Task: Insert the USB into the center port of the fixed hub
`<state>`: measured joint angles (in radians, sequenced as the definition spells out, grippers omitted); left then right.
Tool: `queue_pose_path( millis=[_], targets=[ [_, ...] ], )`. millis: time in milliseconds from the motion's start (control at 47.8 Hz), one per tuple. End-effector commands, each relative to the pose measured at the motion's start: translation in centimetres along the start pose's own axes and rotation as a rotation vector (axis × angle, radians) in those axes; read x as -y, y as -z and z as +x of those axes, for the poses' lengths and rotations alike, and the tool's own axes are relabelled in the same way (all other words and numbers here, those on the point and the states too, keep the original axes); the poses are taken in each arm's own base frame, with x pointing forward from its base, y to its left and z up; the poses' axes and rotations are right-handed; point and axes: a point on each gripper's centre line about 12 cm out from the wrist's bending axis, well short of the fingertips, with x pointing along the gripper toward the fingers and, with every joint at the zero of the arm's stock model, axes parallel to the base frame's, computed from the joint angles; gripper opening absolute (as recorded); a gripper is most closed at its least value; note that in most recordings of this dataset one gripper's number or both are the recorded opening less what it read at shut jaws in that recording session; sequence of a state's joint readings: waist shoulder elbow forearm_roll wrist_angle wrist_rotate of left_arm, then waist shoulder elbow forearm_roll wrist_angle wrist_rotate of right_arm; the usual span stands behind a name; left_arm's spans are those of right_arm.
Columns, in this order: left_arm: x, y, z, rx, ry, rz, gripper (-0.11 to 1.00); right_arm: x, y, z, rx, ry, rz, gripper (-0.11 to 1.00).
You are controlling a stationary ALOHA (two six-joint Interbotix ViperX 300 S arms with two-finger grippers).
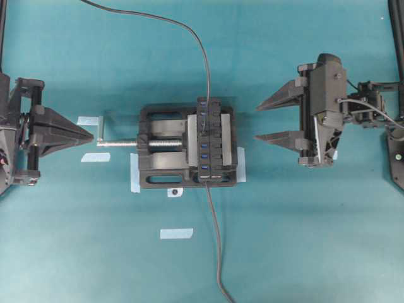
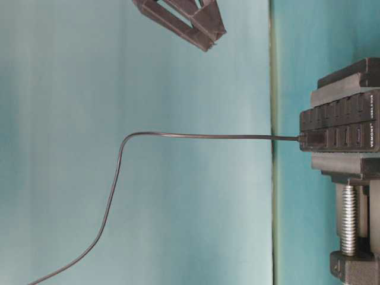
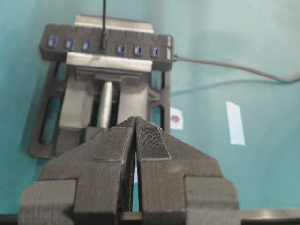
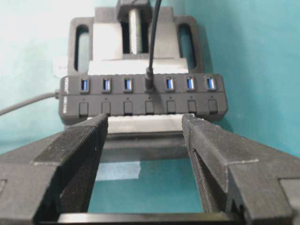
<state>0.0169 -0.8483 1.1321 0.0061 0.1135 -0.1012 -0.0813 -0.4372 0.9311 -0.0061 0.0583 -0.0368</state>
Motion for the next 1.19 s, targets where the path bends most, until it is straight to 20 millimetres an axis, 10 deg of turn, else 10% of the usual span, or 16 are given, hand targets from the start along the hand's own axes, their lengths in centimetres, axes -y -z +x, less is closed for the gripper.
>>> queue_pose_path(
  millis=[0, 1172],
  targets=[
    [0.04, -0.42, 0.05, 0.014, 0.001, 0.003, 0.0, -0.02, -0.71, -0.45, 0.032, 0.0, 0.011, 0.71],
    [0.04, -0.46, 0.02, 0.017, 0.001, 0.003, 0.0, -0.05, 0.16, -1.14, 0.031, 0.0, 0.011, 0.71]
  ],
)
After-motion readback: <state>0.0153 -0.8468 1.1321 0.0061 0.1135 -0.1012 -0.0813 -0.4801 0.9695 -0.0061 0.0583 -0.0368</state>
